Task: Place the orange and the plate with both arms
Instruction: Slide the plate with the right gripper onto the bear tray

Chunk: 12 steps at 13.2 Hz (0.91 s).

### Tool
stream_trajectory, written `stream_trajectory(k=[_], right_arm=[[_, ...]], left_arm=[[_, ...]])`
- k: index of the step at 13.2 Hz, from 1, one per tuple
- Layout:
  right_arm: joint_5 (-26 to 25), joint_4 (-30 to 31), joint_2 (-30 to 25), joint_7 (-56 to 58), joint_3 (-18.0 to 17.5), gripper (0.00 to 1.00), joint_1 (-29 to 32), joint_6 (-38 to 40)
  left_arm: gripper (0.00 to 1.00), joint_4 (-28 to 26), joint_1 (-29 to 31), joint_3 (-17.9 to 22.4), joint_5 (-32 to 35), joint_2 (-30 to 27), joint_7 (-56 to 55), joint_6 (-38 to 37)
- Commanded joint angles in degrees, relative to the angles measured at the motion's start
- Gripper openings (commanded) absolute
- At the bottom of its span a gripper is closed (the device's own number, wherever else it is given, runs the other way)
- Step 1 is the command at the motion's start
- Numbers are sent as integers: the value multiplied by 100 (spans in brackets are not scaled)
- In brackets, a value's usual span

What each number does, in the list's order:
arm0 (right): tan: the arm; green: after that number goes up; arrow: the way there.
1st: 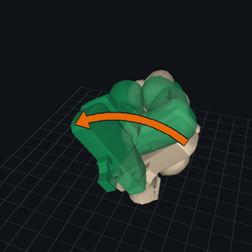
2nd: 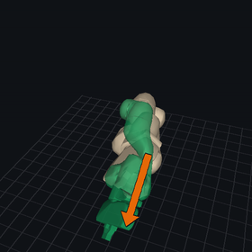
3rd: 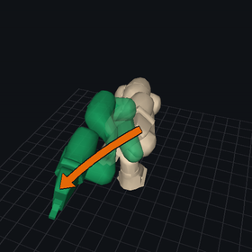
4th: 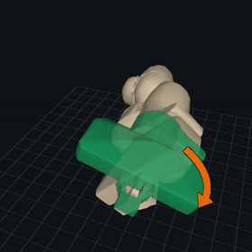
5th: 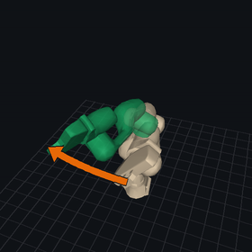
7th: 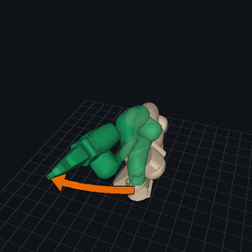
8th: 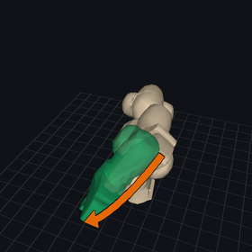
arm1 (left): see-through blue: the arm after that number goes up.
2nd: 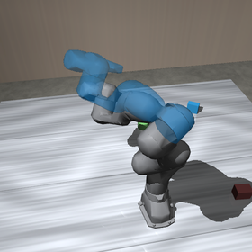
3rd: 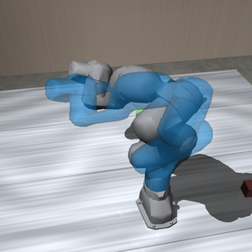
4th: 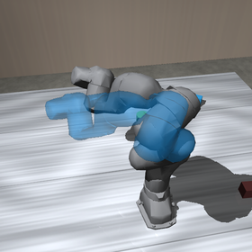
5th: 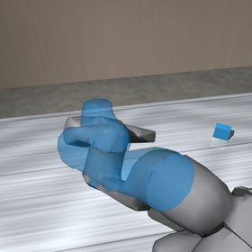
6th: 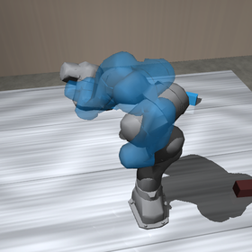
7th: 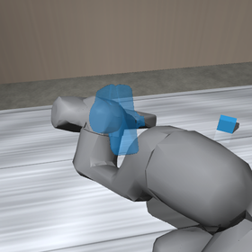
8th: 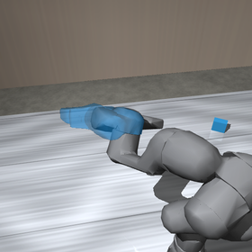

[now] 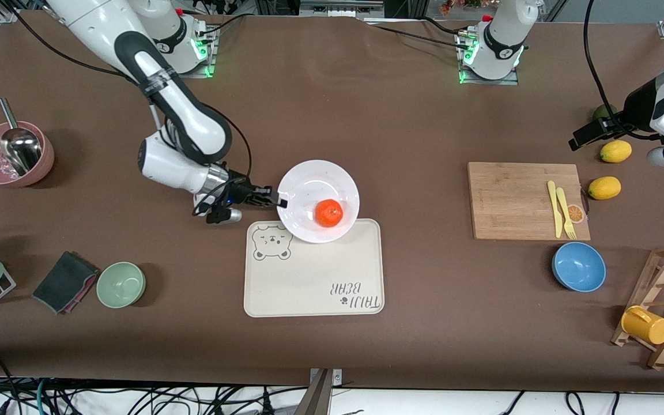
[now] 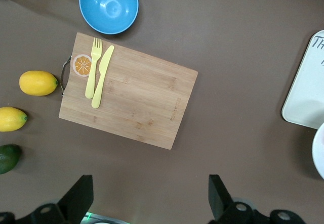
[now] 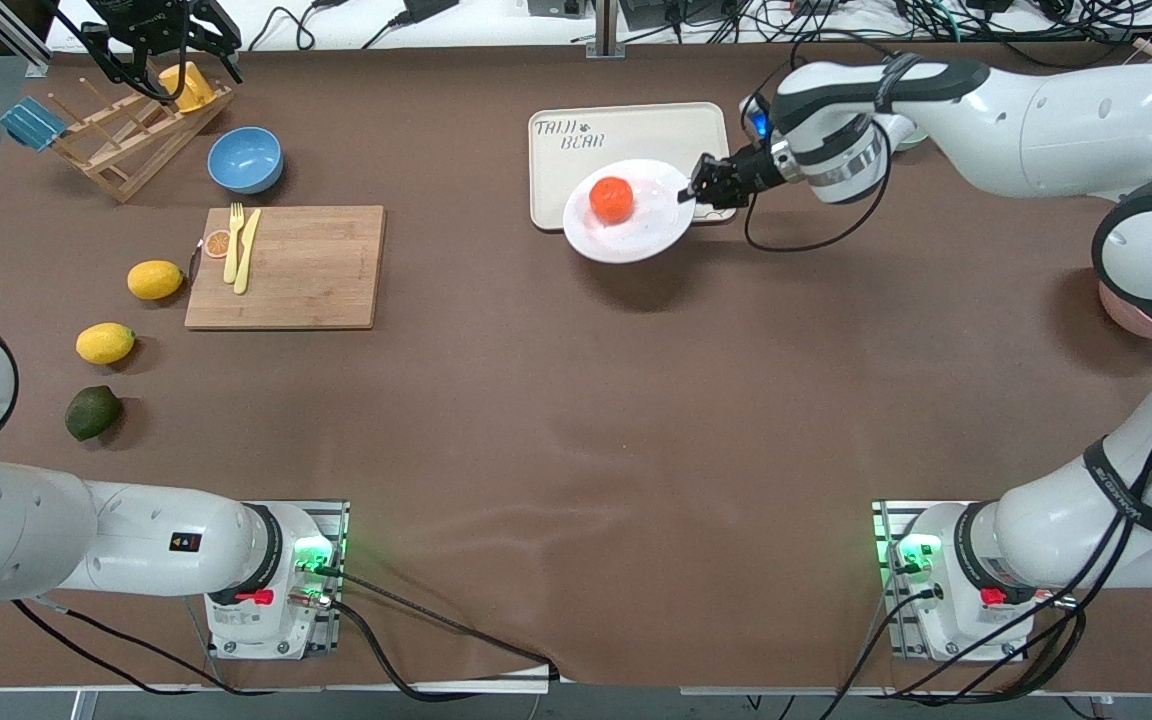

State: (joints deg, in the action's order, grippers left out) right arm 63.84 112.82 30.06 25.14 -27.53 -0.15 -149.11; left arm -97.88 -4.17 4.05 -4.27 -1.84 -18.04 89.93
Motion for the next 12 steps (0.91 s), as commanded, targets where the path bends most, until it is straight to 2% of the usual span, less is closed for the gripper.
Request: stream_trajectory(k=[1,3,5,7,10,12], right_arm=[[41,-513,113,141,-33,0,269,268],[-72,-1241,612,149,72,0,261,268],[-650,-1972,1341,80,81,0,226,224],[-1047,-2412,1921,70,81,0,208,154],[-1224,-2608,2214,62,107,0,94,-74],[-1233,-2668,2284,62,300,0,6,-83]], left_arm=[[100,182,12,-36,102,79,-42,-98],[100,182,21,-36,102,79,-42,-98],[100,182,13,-36,102,79,-51,-98],[100,182,39,-36,102,79,-42,-98],[100,182,48,-36,102,79,-33,-98],[100,182,39,-36,102,79,-33,-98]])
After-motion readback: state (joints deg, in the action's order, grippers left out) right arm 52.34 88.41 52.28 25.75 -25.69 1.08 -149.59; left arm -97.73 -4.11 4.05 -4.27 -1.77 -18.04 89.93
